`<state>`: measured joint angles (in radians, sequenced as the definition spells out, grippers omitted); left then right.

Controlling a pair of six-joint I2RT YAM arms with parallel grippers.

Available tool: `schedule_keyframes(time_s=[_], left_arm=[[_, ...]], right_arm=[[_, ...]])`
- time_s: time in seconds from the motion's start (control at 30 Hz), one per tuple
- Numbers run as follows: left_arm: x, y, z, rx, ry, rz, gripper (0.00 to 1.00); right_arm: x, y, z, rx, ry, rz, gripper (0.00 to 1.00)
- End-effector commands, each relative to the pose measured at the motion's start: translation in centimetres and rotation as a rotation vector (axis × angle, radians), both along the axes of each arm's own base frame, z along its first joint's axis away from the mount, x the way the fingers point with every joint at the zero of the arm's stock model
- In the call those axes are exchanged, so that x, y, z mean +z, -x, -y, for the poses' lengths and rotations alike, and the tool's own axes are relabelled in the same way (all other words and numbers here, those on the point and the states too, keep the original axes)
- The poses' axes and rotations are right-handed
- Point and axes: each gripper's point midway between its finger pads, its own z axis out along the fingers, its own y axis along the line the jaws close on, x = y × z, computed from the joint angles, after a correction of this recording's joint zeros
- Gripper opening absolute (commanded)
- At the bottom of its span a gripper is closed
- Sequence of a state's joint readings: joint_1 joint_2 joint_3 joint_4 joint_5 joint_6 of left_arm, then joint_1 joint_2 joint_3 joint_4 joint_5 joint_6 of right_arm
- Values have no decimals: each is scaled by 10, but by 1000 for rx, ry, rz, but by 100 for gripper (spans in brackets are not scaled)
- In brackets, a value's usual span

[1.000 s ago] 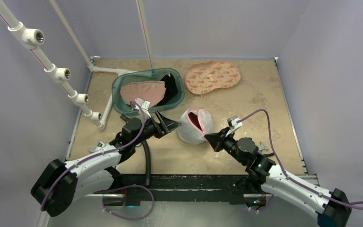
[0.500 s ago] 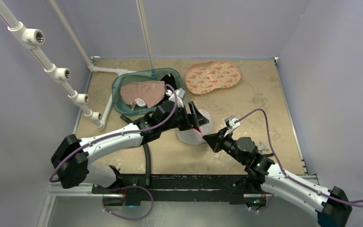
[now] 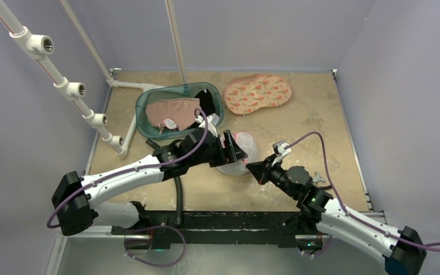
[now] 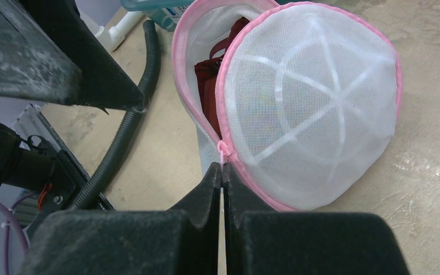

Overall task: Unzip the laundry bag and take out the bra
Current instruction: Unzip the laundry bag at the center of the board.

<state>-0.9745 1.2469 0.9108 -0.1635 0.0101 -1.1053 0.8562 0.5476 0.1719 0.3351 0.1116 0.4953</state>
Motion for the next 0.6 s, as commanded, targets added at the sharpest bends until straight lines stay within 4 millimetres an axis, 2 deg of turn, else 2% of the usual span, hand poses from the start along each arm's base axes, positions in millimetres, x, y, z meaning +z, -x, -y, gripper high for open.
schedule_keyframes(time_s=[0.0,0.1,0.3,0.43,0.57], left_arm=[[0,3,3,68,-8,-25,77],[-11,-2,7,120,-5,-50,77],[-26,-25,13,235,-25,-65,76],[-39,-39,19,275,-78,-77,72],[-43,-48,20,312,-73,-73,64]], right_arm=[[24,-3,-3,7,-36,57,0],[24,-3,-3,9,-37,57,0],[26,-2,-4,15,-40,58,0],[27,-1,-3,18,-44,61,0],[26,1,-3,26,-45,60,0]])
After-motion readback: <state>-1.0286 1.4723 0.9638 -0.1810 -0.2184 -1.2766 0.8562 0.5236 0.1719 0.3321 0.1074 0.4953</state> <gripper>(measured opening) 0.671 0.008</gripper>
